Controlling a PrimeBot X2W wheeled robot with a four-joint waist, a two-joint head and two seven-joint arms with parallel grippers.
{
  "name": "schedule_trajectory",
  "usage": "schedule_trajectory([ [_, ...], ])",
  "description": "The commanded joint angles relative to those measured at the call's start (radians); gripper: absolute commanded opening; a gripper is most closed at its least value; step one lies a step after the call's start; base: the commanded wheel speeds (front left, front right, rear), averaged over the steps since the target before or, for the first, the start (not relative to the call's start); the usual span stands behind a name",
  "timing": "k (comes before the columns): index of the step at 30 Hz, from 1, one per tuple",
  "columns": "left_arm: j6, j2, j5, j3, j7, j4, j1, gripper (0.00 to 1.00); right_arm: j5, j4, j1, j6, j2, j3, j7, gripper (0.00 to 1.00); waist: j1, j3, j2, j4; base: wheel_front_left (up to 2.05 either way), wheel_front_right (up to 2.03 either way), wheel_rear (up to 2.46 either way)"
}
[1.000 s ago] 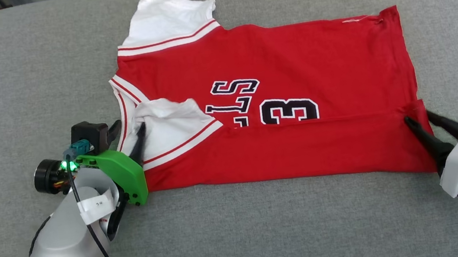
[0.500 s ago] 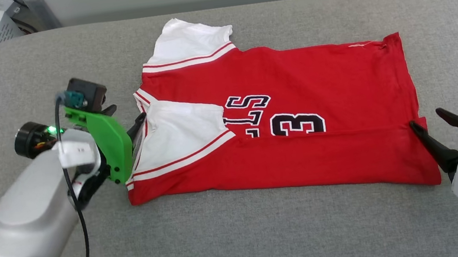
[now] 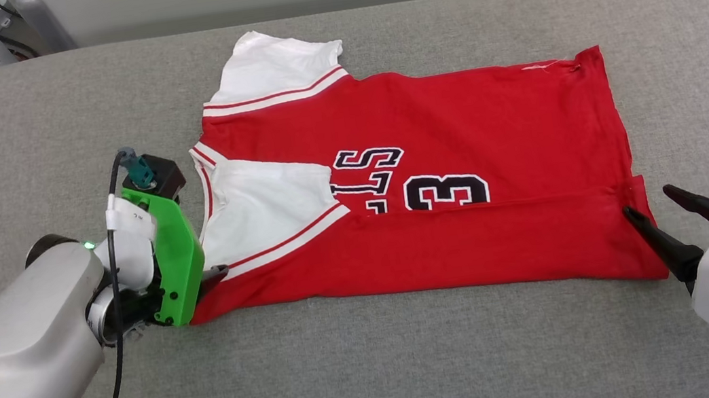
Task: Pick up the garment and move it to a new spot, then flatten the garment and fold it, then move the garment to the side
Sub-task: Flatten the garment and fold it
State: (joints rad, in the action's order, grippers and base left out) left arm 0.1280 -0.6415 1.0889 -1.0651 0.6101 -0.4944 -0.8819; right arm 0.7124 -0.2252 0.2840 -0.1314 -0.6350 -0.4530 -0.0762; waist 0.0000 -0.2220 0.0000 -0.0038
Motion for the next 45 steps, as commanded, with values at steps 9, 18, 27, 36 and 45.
schedule_trajectory([
  [9, 0.003, -0.01, 0.042, -0.052, 0.026, -0.07, 0.06, 1.0, -0.019, 0.014, 0.002, 0.001, 0.023, 0.001, -0.016, 1.0, 0.0, -0.043, 0.0, -0.03, 0.0, 0.0, 0.0],
  [18, 0.003, 0.006, 0.062, -0.067, -0.061, -0.091, 0.057, 0.0, -0.04, 0.025, 0.033, 0.001, 0.024, 0.006, -0.028, 1.0, 0.0, -0.042, 0.0, -0.028, 0.0, 0.0, 0.0],
  [27, 0.003, -0.03, 0.059, -0.065, -0.172, -0.016, 0.01, 0.0, -0.066, 0.103, 0.088, 0.001, -0.063, 0.025, -0.142, 1.0, 0.0, -0.013, 0.0, -0.012, 0.0, 0.0, 0.0],
  [36, 0.003, -0.049, 0.04, -0.078, -0.209, 0.047, -0.006, 0.0, 0.053, 0.181, 0.118, 0.001, -0.149, 0.004, -0.487, 1.0, 0.0, -0.013, 0.0, 0.003, 0.0, 0.0, 0.0],
  [45, 0.002, -0.035, 0.017, -0.083, -0.228, 0.053, -0.022, 0.0, 0.054, 0.103, 0.11, 0.001, -0.105, -0.007, -0.592, 1.0, 0.0, -0.051, 0.0, 0.024, 0.0, 0.0, 0.0],
])
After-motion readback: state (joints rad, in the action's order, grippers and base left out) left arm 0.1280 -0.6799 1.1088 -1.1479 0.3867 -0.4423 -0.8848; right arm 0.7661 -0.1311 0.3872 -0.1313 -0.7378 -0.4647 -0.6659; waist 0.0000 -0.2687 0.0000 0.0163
